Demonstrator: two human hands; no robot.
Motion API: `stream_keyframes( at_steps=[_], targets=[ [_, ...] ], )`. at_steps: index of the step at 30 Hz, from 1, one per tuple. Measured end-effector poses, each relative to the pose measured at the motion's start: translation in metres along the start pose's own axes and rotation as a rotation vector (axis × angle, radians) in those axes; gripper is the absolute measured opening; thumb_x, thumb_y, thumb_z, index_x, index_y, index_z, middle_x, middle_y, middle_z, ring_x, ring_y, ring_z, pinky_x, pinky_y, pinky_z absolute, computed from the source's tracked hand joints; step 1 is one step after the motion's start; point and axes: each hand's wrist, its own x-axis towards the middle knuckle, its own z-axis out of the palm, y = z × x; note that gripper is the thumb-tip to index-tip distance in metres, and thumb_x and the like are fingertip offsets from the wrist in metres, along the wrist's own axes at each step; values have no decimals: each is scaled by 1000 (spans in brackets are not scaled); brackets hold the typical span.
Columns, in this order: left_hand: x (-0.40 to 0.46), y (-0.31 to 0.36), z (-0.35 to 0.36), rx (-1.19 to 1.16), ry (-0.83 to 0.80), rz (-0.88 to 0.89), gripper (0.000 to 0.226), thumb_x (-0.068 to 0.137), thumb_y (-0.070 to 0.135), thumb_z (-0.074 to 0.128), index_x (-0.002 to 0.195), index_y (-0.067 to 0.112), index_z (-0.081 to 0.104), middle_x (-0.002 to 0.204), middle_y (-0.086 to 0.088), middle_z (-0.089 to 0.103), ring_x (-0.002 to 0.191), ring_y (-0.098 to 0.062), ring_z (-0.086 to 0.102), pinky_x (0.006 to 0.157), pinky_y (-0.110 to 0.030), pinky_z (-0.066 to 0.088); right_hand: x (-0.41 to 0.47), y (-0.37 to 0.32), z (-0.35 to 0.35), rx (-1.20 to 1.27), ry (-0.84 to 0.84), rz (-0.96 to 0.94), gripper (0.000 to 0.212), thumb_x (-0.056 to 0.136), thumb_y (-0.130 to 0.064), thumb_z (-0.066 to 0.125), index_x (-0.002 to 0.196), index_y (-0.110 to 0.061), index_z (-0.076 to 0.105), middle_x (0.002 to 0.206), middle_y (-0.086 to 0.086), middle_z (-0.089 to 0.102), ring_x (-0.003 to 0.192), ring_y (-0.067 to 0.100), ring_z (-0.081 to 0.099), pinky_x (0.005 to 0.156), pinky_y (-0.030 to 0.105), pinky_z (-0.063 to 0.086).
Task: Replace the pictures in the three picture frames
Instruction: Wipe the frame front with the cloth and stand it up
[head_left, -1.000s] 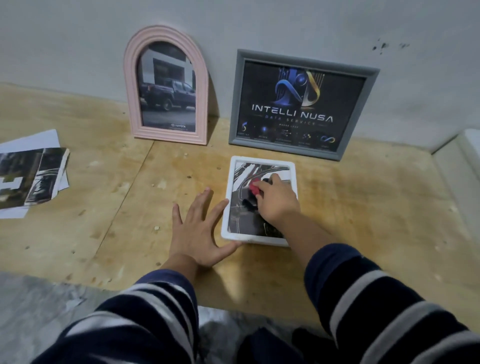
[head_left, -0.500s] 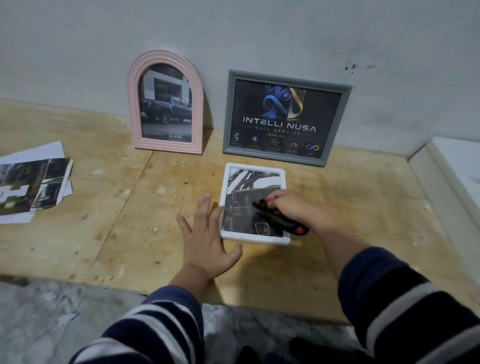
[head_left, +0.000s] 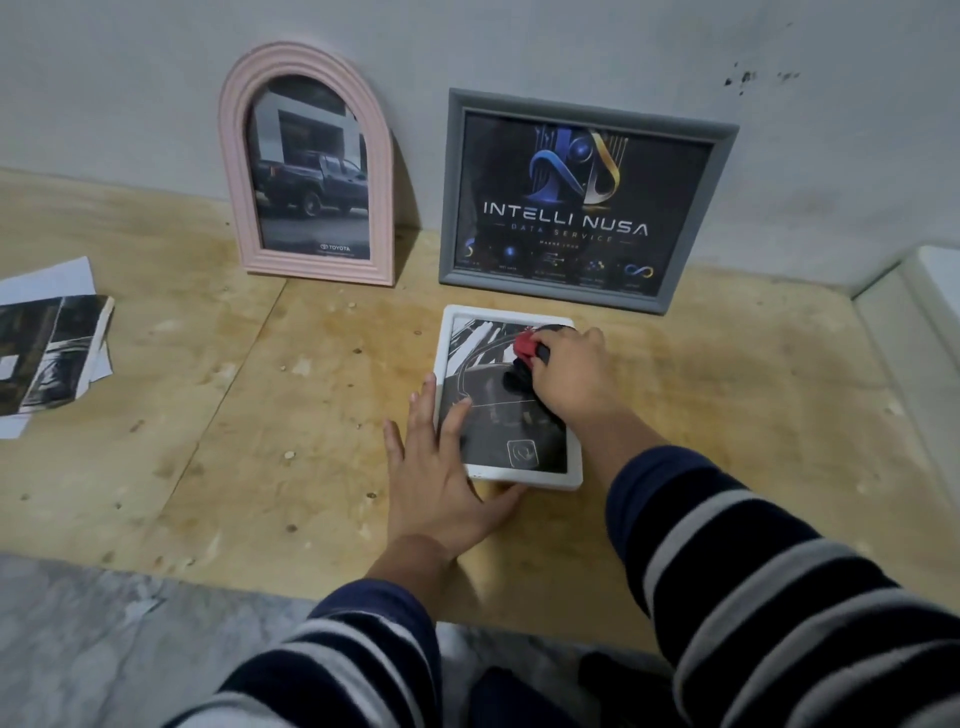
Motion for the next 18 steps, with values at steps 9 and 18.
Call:
stream_keyframes(
  at_steps=[9, 18],
  targets=[
    [0, 1, -2, 37, -14, 33, 99, 67, 83, 46, 144, 24, 23, 160, -3, -2, 147, -30, 14, 116, -60, 8, -56, 2, 5, 109, -69, 19, 34, 89, -34, 54, 121, -28, 62, 113, 0, 63, 106, 24, 52, 83, 30, 43],
    [-2, 2, -2, 62, 16, 60, 94, 67, 78, 51, 138, 22, 26, 158, -6, 11, 145, -29, 22, 111, -65, 14, -60, 26, -25, 815, -128, 360, 29, 91, -25, 52, 64, -15, 57, 61, 3, 60, 65, 25, 60, 59, 27, 46]
  ],
)
